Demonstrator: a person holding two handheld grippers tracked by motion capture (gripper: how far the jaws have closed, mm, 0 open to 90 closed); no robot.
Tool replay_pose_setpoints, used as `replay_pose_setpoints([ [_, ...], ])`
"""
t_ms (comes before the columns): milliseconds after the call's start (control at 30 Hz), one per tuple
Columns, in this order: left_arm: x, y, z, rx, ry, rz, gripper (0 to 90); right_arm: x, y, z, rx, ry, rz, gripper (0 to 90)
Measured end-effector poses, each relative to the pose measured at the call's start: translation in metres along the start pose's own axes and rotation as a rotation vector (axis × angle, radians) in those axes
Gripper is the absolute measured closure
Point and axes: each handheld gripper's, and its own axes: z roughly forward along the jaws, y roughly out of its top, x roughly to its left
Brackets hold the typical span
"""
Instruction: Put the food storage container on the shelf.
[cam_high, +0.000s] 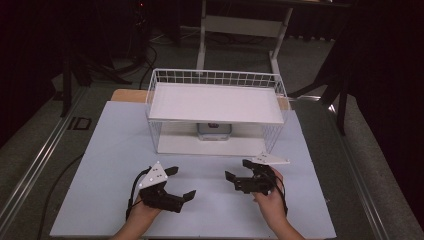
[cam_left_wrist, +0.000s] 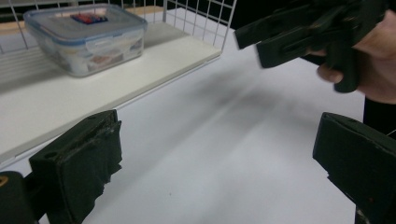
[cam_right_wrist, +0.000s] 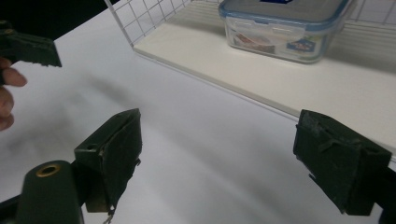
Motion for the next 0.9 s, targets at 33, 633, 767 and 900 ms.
replay_pose_setpoints([
  [33,0.0,-0.001,-0.001,0.0,0.002,0.0,2.2,-0.001,-0.001,-0.004,-0.003,-0.003,0.001,15.4],
  [633,0.002,-0.002,-0.005,-0.009,-0.005,0.001,2.3,-0.005,-0.026,-0.051,-0.023,-0.01,-0.027,15.6],
  [767,0.001,-0.001,-0.004,-0.011,-0.014,0.009,2.2,-0.008,-0.034,-0.057,-0.027,0.011,-0.034,15.6],
  [900,0.001,0.003,-0.006,0.0,-0.041,0.013,2.2,-0.01,-0.037,-0.063,-0.045,0.017,-0.032,15.6],
])
